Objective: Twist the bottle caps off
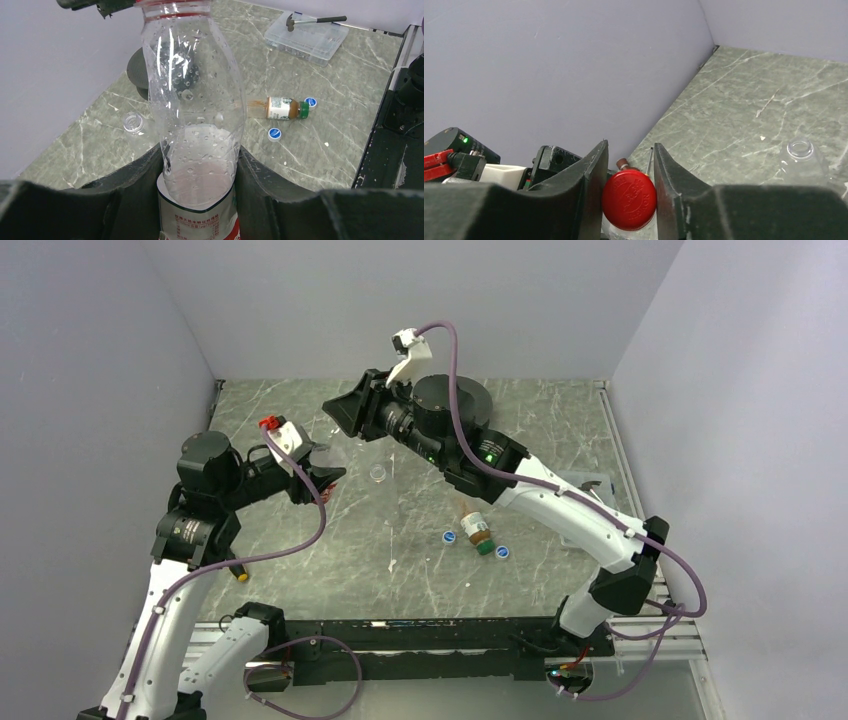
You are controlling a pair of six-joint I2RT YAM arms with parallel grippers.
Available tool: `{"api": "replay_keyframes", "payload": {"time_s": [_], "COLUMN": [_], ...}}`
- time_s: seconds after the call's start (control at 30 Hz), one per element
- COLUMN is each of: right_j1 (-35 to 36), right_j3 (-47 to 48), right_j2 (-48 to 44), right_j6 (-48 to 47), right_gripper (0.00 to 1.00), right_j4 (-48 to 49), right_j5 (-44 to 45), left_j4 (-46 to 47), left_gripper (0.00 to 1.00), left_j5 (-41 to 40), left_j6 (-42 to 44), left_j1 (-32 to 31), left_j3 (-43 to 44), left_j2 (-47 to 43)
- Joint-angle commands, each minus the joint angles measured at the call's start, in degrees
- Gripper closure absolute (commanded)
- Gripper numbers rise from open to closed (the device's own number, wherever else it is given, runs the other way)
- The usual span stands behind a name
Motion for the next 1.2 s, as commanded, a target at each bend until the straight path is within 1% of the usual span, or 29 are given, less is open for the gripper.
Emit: {"api": "replay_keyframes", "payload": {"time_s": [0.0,0.1,0.2,0.23,0.3,0.4,0.5,0.6,0.67,0.73,0.83,0.9,0.93,1.03,1.1,1.17], "right_j1": [-0.1,-0.4,-1.1,-1.6,-3.4,-6.5,-7.8,-8.0,-8.2,-8.4,-8.5,-8.5,-8.5,-8.4,-8.4,-8.6], "right_j3": [2.8,2.1,-0.5,-1.9,-5.0,-9.8,-10.7,-10.8,-11.3,-11.0,-9.7,-8.1,-7.2,-5.9,-6.3,-7.2], "right_j2": [-0.5,-1.6,-3.6,-4.6,-6.6,-9.2,-9.7,-10.0,-10.0,-9.8,-9.4,-9.2,-9.0,-8.7,-9.4,-11.4], "right_j6": [0.6,0.0,-1.6,-2.4,-4.0,-5.4,-5.4,-6.7,-6.5,-7.1,-9.3,-11.6,-12.1,-12.7,-12.6,-13.7], "right_gripper": [0.75,0.89,0.99,1.0,1.0,1.0,1.0,1.0,1.0,1.0,0.98,0.92,0.91,0.93,0.96,0.98], "right_j4": [1.5,2.4,5.7,7.6,13.2,22.9,28.4,29.4,30.3,29.0,24.5,19.8,17.6,14.1,13.4,13.1], "right_j5": [-0.8,-1.1,-3.5,-5.8,-14.8,-33.6,-52.4,-61.8,-65.1,-65.4,-61.9,-56.0,-52.6,-47.9,-44.8,-41.3], "left_j4": [2.5,2.6,2.7,3.0,4.0,6.2,9.5,11.4,11.8,11.6,9.4,8.5,7.9,6.1,5.4,4.8], "left_gripper": [1.0,1.0,1.0,1.0,1.0,1.0,1.0,1.0,1.0,1.0,1.0,1.0,1.0,1.0,1.0,1.0], "left_j5": [0.4,1.5,3.7,5.2,9.6,18.5,24.0,27.7,29.6,29.9,28.7,27.5,26.5,23.1,20.8,20.8], "left_j6": [-0.6,-2.4,-5.5,-7.0,-10.0,-15.6,-20.6,-24.2,-25.2,-25.5,-23.4,-21.9,-21.1,-18.1,-16.8,-15.0], "left_j1": [0.1,0.1,0.1,0.1,0.1,0.1,0.1,0.2,0.1,0.1,0.1,0.1,0.1,0.1,0.1,0.2], "left_j3": [0.0,0.5,1.4,1.6,2.1,2.4,1.7,1.6,2.1,2.5,3.4,3.6,3.7,4.0,3.9,3.4], "left_j2": [-0.7,-0.5,-0.1,0.0,0.2,0.6,0.5,1.0,1.6,2.1,2.5,2.4,2.4,2.3,2.1,1.7]}}
